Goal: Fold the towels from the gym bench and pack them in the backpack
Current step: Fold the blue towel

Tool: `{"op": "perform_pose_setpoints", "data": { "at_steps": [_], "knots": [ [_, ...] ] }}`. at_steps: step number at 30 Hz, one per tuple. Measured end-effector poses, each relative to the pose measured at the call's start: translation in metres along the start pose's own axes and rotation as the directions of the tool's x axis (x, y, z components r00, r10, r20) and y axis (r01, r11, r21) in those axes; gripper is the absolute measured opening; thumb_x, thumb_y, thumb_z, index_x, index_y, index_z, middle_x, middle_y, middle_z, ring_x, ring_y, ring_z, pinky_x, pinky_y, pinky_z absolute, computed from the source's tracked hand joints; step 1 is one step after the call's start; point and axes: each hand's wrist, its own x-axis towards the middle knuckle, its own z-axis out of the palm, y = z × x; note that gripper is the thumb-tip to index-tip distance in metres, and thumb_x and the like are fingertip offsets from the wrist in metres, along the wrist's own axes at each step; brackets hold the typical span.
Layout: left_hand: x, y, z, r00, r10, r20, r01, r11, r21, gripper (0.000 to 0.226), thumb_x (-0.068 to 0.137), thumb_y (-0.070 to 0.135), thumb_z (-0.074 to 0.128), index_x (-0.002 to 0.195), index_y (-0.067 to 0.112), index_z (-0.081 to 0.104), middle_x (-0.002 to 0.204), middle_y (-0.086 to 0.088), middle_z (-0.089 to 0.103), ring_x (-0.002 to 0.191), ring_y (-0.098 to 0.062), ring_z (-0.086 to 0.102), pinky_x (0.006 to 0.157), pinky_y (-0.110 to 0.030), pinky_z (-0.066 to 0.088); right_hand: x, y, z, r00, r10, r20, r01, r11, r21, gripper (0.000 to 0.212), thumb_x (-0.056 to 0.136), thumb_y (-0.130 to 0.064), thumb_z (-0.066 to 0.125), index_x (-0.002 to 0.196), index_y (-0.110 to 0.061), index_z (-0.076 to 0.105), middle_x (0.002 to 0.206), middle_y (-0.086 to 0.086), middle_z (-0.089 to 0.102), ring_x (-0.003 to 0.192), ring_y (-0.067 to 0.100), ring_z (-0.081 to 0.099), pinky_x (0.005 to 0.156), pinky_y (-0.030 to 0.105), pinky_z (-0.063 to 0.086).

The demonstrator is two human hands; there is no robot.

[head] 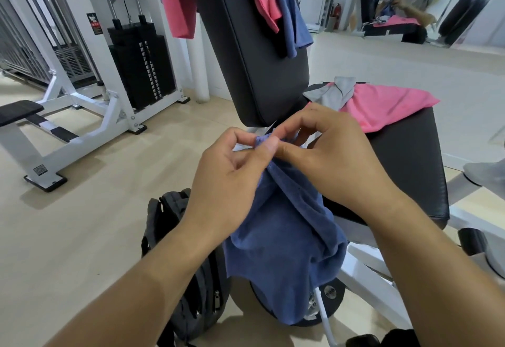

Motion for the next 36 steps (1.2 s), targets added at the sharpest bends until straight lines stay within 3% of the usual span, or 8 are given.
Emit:
{"op": "perform_pose_setpoints", "data": {
  "at_steps": [5,8,13,15,18,25,34,36],
  "knots": [
    [0.002,-0.001,-0.009,0.999,0.033,0.034,-0.031,0.998,-0.058,0.017,0.091,0.038,0.072,0.084,0.025,0.064,0.078,-0.022,0.076,0.078,-0.064,0.061,0.074,-0.075,0.050,0.006,0.006,-0.018,0.988,0.005,0.153,0.005,0.998,-0.064,0.035,0.077,-0.046,0.082,0.110,-0.039,0.072,0.110,-0.020,0.069,0.107,-0.002,0.061,0.087,0.015,0.046],
    [0.006,0.003,-0.020,0.997,0.058,0.051,-0.053,0.995,-0.084,0.016,0.091,0.035,0.071,0.082,0.023,0.063,0.074,-0.019,0.075,0.067,-0.049,0.067,0.063,-0.056,0.059,0.009,0.012,-0.033,0.953,0.031,0.300,0.017,0.988,-0.156,0.057,0.071,-0.057,0.079,0.124,-0.043,0.066,0.130,-0.025,0.059,0.126,-0.008,0.049,0.104,0.012,0.035],
    [0.015,0.008,-0.046,0.993,0.019,0.115,0.007,0.976,-0.217,0.014,0.094,0.026,0.067,0.082,0.018,0.064,0.070,0.004,0.071,0.059,-0.008,0.062,0.056,-0.018,0.051,0.008,0.007,-0.025,0.929,0.098,0.356,-0.103,0.995,-0.004,0.053,0.064,-0.060,0.077,0.093,-0.016,0.066,0.113,-0.016,0.072,0.106,-0.004,0.065,0.101,0.032,0.052],
    [0.019,0.010,-0.056,0.998,0.008,0.066,0.009,0.965,-0.262,0.014,0.090,0.027,0.062,0.078,0.023,0.068,0.071,0.005,0.068,0.060,-0.008,0.059,0.057,-0.019,0.049,0.006,0.001,-0.018,0.937,0.042,0.347,-0.090,0.988,0.125,0.057,0.069,-0.051,0.083,0.082,-0.005,0.052,0.091,-0.001,0.074,0.084,0.018,0.070,0.082,0.047,0.058],
    [0.022,0.018,-0.068,0.999,-0.001,-0.035,-0.011,0.943,-0.331,0.013,0.092,0.023,0.064,0.080,0.022,0.068,0.073,0.005,0.068,0.067,-0.008,0.061,0.067,-0.022,0.052,0.001,-0.014,-0.013,0.947,-0.012,0.321,-0.078,0.960,0.267,0.046,0.069,-0.036,0.086,0.084,-0.009,0.052,0.069,-0.003,0.061,0.062,0.016,0.053,0.057,0.034,0.046],
    [0.022,0.011,-0.082,0.986,0.062,-0.154,-0.066,0.997,-0.027,0.023,0.103,0.026,0.059,0.082,0.028,0.069,0.075,0.004,0.069,0.072,-0.011,0.063,0.073,-0.030,0.051,0.001,-0.016,0.002,0.938,0.130,0.321,-0.209,0.952,0.223,0.032,0.074,-0.018,0.088,0.102,-0.021,0.074,0.092,-0.005,0.079,0.089,0.011,0.075,0.083,0.025,0.060],
    [0.025,-0.011,-0.089,0.986,0.070,-0.149,-0.054,0.993,0.107,0.018,0.104,0.033,0.056,0.090,0.033,0.068,0.079,0.006,0.072,0.076,-0.010,0.065,0.076,-0.034,0.051,0.006,-0.012,0.012,0.929,0.274,0.247,-0.319,0.933,0.166,0.018,0.082,-0.024,0.083,0.087,-0.012,0.070,0.080,0.004,0.078,0.080,0.021,0.076,0.081,0.034,0.062],
    [0.024,-0.018,-0.084,0.978,0.076,-0.193,-0.047,0.988,0.150,0.019,0.106,0.032,0.053,0.093,0.030,0.066,0.080,0.003,0.071,0.075,-0.011,0.063,0.074,-0.035,0.051,0.006,-0.011,0.015,0.954,0.254,0.161,-0.269,0.960,0.076,0.013,0.083,-0.019,0.083,0.088,-0.014,0.072,0.073,-0.006,0.077,0.066,0.007,0.072,0.066,0.023,0.058]
  ]
}}
